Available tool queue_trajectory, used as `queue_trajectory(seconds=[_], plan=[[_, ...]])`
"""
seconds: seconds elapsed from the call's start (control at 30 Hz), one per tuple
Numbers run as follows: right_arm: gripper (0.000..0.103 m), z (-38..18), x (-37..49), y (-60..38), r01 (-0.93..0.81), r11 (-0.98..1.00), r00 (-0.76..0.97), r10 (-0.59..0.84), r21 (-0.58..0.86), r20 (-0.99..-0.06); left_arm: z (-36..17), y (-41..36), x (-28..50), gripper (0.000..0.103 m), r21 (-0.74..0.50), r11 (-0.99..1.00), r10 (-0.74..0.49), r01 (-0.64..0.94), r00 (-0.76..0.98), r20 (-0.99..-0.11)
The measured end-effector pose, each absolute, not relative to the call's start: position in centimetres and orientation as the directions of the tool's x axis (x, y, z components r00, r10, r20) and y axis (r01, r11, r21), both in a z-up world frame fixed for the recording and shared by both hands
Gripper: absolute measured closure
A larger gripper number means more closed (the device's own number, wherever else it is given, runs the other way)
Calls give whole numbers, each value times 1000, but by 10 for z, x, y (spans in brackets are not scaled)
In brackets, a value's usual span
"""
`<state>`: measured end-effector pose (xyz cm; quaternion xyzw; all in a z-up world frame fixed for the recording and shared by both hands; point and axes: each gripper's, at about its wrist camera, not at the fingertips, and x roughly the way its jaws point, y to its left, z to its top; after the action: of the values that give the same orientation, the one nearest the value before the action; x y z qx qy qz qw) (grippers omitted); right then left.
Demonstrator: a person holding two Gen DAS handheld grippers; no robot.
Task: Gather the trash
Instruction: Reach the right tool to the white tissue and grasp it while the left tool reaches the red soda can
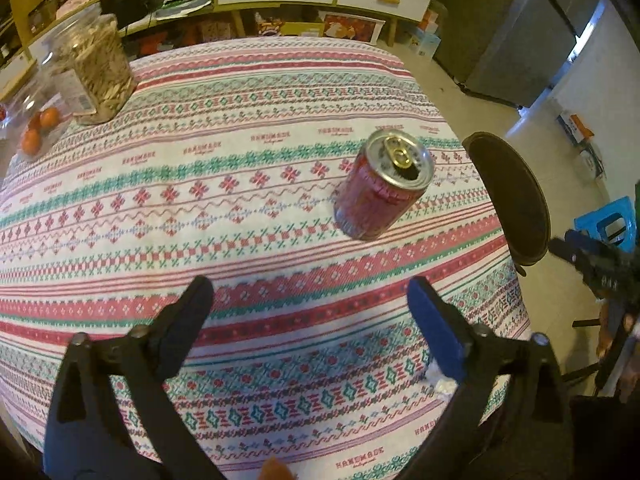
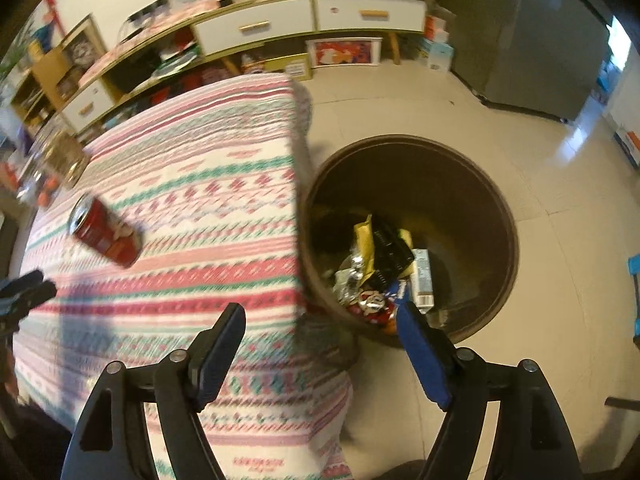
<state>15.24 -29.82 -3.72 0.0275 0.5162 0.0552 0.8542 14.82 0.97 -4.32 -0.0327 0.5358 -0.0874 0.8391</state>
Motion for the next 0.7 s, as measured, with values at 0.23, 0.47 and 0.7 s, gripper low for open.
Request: queue_trajectory(seconds=[0.23,0.47,0.7], plan=[[22,-45,124,-250,-204,971,414,204,128,-887,-46,19,133,4,-119,987,-154,111,402,-903],[22,-55,108,-199,-331,936,365,247,123,-897,-52,31,120,4,-102,988,-137,113,370,-919],[22,-67,109,-173,-367,917,313,280,157,-908,-53,47,110,4,-91,991,-120,97,359,-925]])
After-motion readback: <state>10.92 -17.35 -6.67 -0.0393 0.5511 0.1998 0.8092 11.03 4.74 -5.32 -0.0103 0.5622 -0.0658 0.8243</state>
